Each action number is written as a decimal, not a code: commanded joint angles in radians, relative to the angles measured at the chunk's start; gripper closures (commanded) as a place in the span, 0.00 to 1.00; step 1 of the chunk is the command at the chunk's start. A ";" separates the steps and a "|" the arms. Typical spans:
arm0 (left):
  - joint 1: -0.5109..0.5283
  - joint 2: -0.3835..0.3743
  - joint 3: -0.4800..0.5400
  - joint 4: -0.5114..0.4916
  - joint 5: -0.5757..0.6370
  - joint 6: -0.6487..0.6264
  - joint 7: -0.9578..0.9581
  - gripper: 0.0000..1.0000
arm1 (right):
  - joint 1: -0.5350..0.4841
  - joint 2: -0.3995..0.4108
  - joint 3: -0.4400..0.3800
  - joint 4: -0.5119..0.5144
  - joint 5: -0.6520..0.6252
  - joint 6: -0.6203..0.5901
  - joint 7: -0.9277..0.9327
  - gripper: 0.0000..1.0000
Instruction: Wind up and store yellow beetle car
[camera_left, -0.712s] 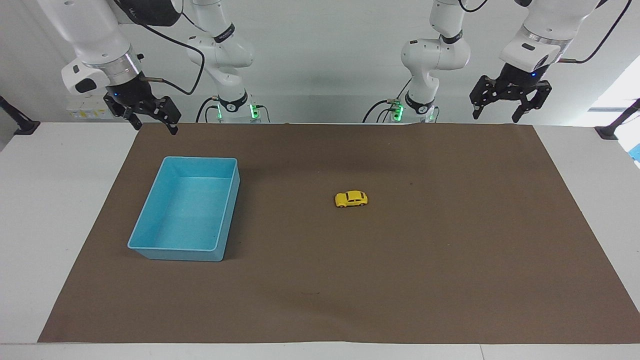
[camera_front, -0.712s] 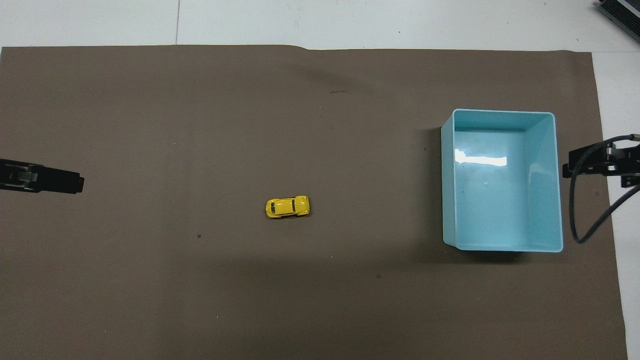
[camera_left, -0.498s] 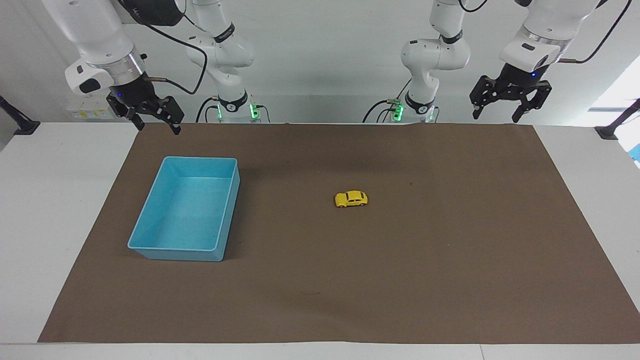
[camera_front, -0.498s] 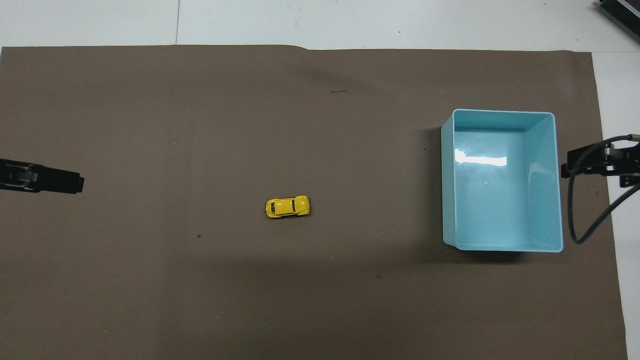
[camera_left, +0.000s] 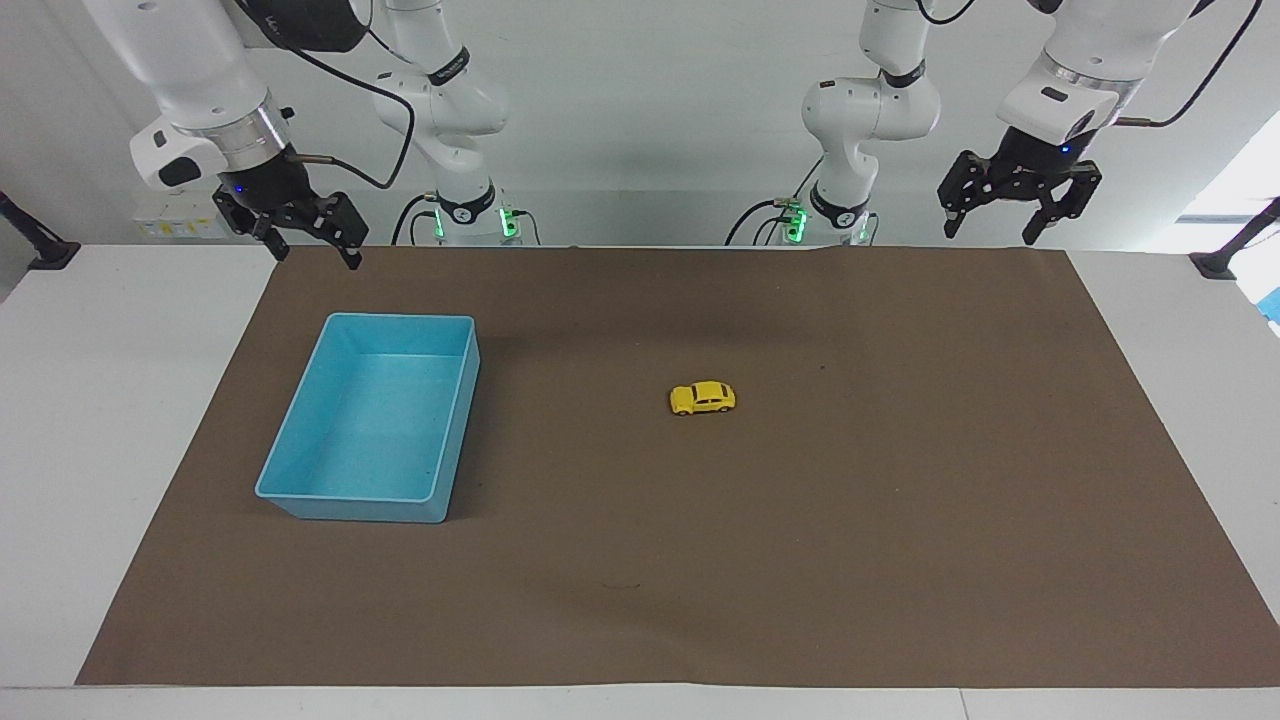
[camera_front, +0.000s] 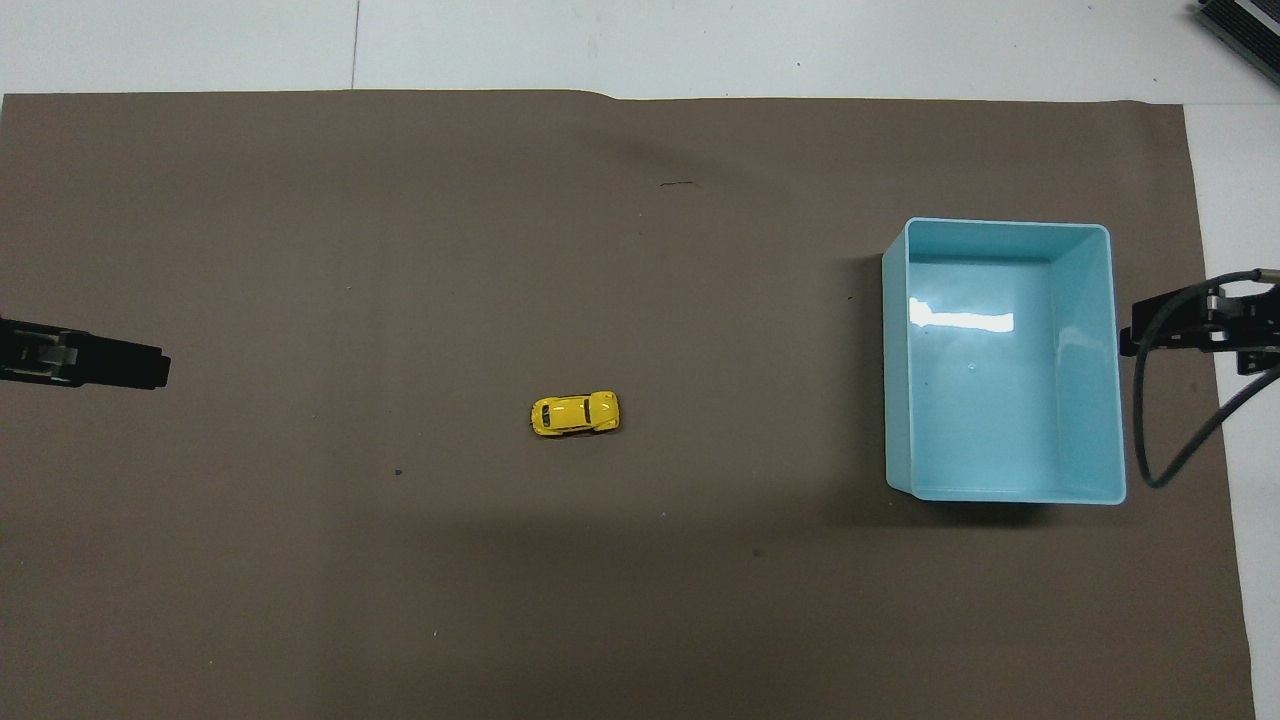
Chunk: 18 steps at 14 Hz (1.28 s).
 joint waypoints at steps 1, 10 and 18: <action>0.014 -0.016 -0.003 -0.013 -0.010 0.005 -0.004 0.00 | -0.008 0.007 0.007 0.014 0.012 -0.009 -0.009 0.00; 0.008 -0.004 -0.006 -0.085 -0.015 0.022 -0.232 0.00 | -0.008 0.007 0.007 0.014 0.013 -0.010 -0.009 0.00; -0.119 0.030 -0.006 -0.180 -0.067 0.182 -0.866 0.00 | -0.008 0.007 0.007 0.014 0.013 -0.009 -0.009 0.00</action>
